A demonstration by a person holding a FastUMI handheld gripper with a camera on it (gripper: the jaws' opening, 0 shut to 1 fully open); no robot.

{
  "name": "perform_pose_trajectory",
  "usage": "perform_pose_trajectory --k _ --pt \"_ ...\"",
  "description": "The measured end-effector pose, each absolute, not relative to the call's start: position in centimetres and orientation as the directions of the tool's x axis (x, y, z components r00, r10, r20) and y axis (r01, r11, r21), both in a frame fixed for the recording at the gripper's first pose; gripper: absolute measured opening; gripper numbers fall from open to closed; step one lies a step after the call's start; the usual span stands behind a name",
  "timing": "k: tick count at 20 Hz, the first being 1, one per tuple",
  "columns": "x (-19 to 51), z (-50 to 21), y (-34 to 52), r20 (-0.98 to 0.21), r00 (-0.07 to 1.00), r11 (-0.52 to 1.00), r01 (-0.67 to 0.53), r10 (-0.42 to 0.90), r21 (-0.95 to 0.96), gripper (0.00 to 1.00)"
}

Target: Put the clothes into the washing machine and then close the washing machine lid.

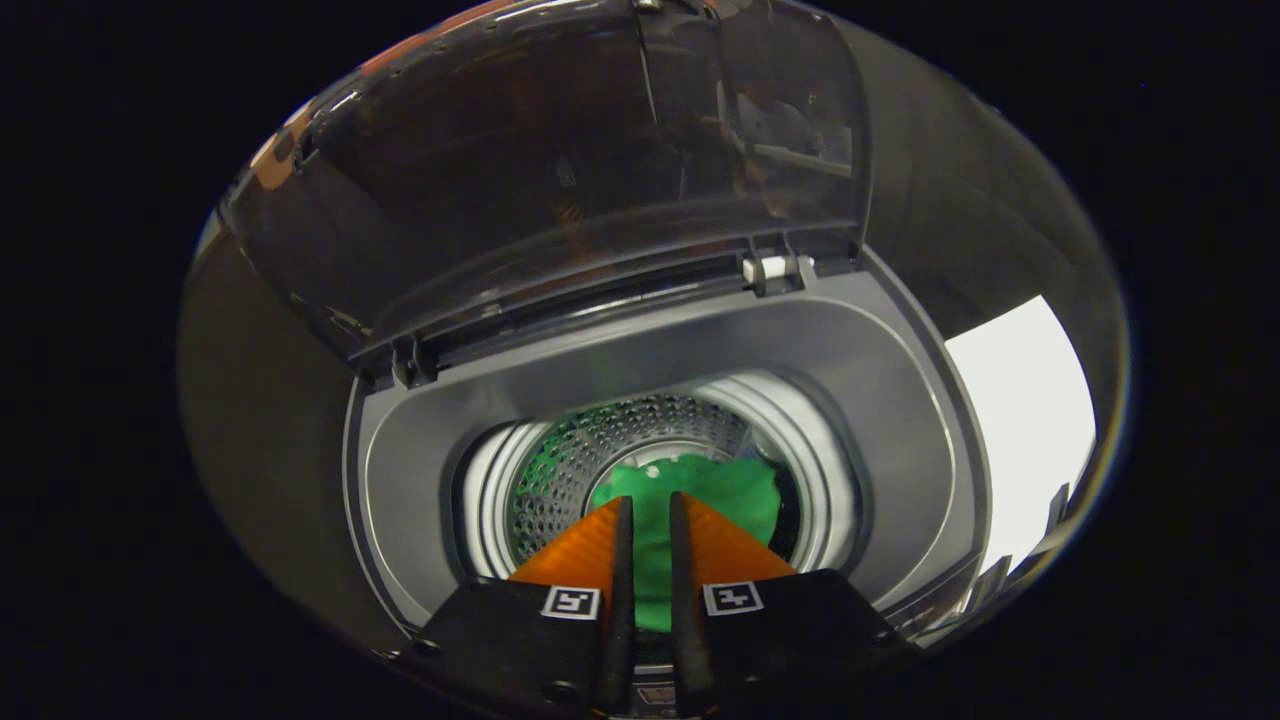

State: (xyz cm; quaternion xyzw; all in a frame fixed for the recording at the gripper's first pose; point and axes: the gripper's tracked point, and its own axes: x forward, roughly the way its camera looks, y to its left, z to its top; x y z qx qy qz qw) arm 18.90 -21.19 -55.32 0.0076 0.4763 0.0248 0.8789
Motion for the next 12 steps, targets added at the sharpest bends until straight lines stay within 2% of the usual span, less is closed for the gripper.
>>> perform_pose_trajectory --k 3,4,9,12 --pt "18.7 -54.1 -21.7 -0.828 0.559 0.998 -0.064 0.034 -0.002 0.44" --pt "18.5 -53.8 -21.6 -0.827 0.562 0.998 -0.069 0.035 -0.005 0.46" --pt "17.5 -51.4 -22.4 -0.817 0.576 0.996 -0.078 0.009 -0.044 0.97" --pt "17.1 -49.3 -22.7 -0.803 0.595 0.994 -0.08 -0.009 -0.07 1.0"
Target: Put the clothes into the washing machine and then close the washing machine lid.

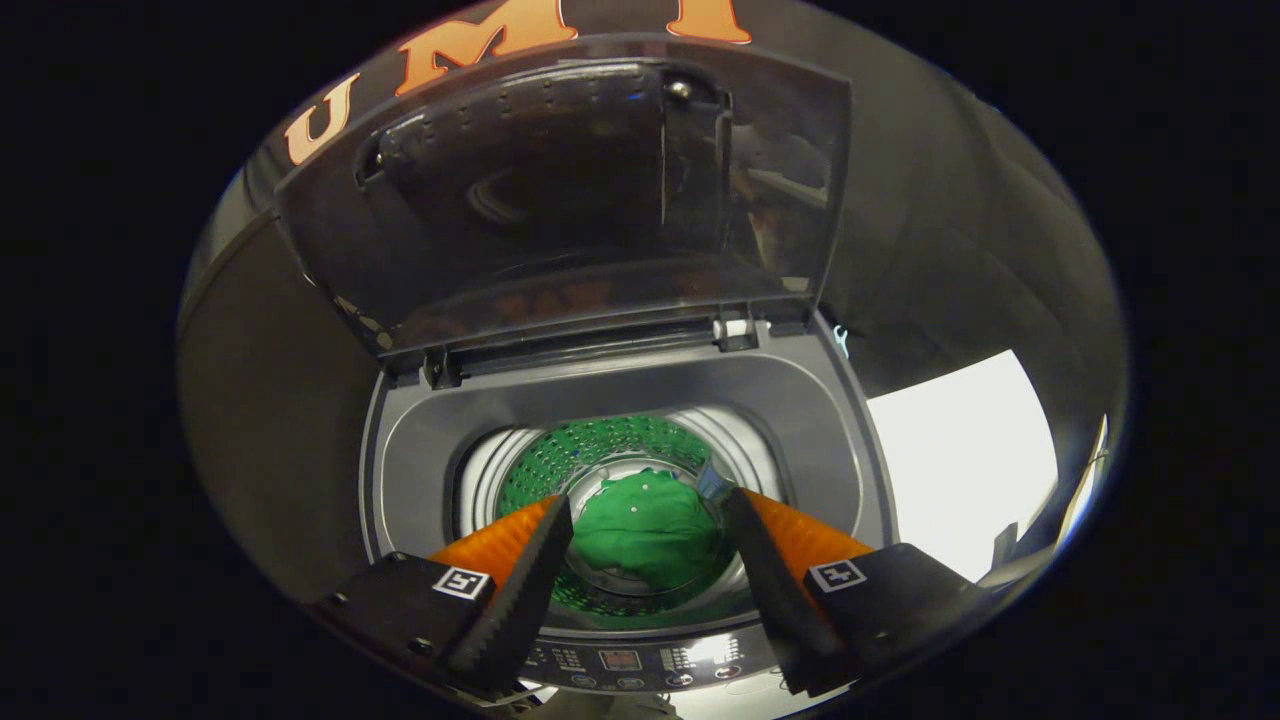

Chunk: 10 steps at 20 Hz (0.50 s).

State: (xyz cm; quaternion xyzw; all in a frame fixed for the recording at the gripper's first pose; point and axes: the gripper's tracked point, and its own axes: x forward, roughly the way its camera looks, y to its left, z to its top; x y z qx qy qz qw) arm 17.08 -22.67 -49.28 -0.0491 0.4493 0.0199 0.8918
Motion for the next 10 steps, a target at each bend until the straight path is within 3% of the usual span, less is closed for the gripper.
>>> perform_pose_trajectory --k 10 --pt "17.6 -39.8 -21.1 -0.746 0.664 0.992 -0.117 0.041 -0.05 1.0"
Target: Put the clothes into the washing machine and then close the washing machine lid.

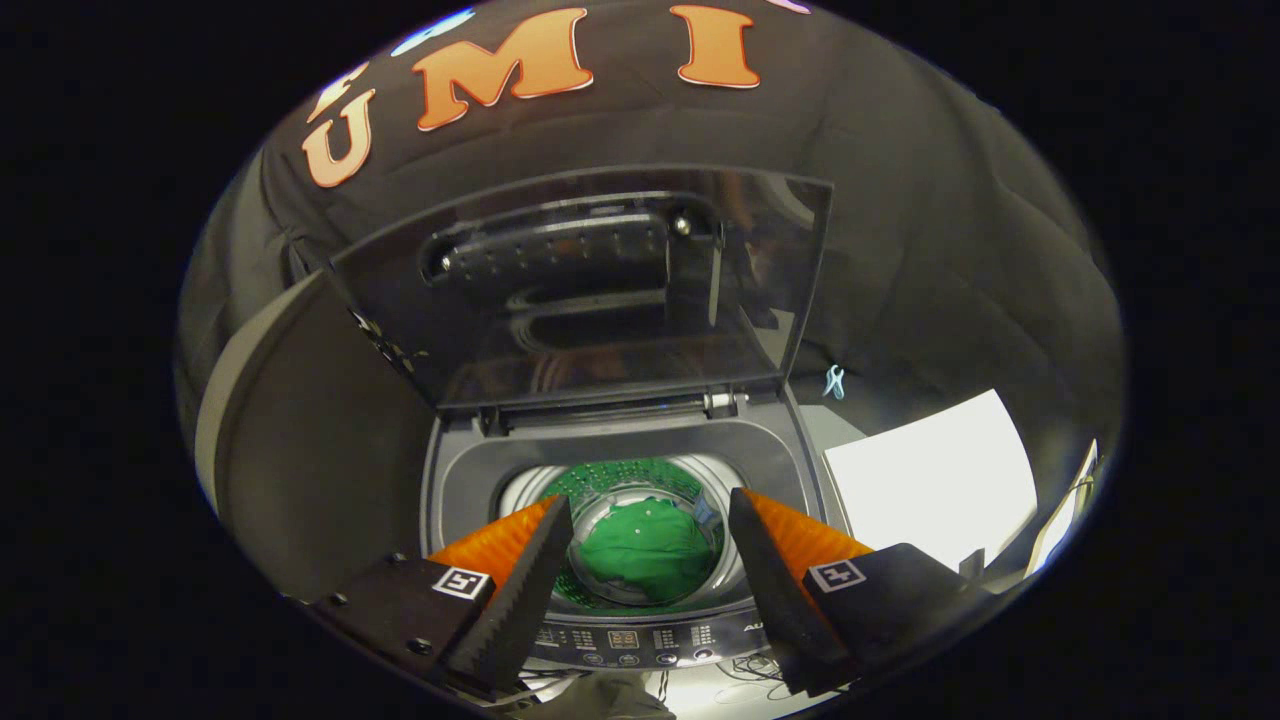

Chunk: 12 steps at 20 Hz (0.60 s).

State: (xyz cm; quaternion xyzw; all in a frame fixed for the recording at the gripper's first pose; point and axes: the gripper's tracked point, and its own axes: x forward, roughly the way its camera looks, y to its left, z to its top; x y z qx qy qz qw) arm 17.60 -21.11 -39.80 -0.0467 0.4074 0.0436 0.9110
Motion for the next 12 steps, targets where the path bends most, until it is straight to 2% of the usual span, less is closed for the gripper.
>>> perform_pose_trajectory --k 12 --pt "23.8 -27.3 -17.9 -0.587 0.801 0.985 -0.17 0.114 -0.04 1.0"
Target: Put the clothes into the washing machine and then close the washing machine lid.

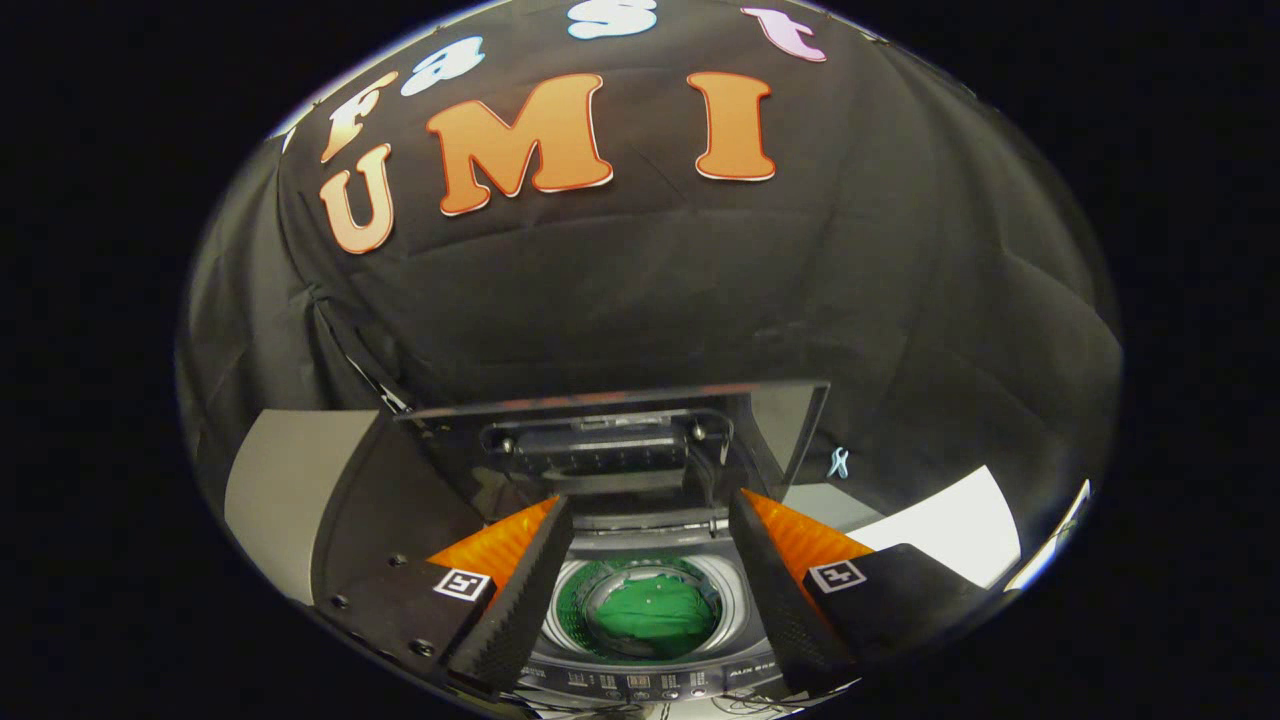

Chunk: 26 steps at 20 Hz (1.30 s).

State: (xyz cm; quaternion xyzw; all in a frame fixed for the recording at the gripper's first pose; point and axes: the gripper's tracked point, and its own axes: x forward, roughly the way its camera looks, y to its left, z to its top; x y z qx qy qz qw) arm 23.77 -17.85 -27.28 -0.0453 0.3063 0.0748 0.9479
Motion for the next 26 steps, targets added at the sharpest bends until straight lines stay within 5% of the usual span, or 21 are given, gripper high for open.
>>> perform_pose_trajectory --k 11,26 --pt "32.1 -24.7 -14.0 -0.52 0.842 0.97 -0.226 0.147 -0.091 1.0" --pt "36.9 -30.1 -14.0 -0.587 0.795 0.966 -0.247 0.157 -0.076 1.0"
